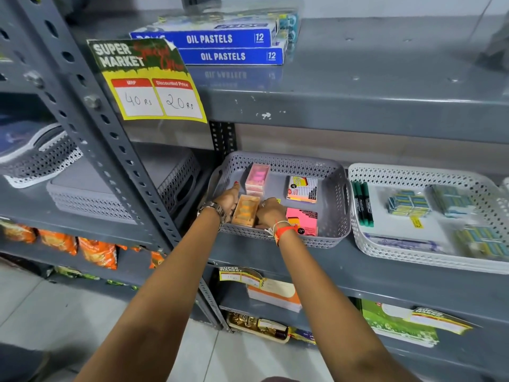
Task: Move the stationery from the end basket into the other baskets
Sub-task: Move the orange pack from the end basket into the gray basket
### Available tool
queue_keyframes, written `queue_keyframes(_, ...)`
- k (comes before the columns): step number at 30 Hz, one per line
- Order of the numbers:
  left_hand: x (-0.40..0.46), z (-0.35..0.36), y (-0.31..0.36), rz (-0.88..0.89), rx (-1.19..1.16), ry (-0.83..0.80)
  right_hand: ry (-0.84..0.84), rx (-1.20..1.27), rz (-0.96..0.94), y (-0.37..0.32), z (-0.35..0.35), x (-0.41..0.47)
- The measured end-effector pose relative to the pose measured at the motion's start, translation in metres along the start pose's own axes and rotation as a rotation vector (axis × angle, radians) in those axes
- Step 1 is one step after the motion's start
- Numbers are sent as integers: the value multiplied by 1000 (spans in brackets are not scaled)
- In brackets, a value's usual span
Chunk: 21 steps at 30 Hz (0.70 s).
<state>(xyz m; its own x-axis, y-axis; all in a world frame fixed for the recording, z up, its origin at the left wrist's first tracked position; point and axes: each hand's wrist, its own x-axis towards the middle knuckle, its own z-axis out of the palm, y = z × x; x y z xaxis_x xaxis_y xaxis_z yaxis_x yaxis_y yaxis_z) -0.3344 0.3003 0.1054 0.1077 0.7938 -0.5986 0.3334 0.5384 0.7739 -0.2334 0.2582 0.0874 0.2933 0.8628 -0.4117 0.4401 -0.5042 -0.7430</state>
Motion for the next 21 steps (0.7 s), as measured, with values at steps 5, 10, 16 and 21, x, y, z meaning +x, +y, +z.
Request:
queue_keyframes(5,-2,3,-1,-1,10,30,-27,9,-11,0,-1,-2)
queue_keyframes(10,-5,11,4,87,-74,214,157,26,-161,12,-21,-14)
queue_keyframes(16,-27,61,13,427,-16,487,515,116,-236,52,-97,-22)
queue_keyframes(21,-38,146,36,637,-99,366,695,212,-160,107,-178,-20)
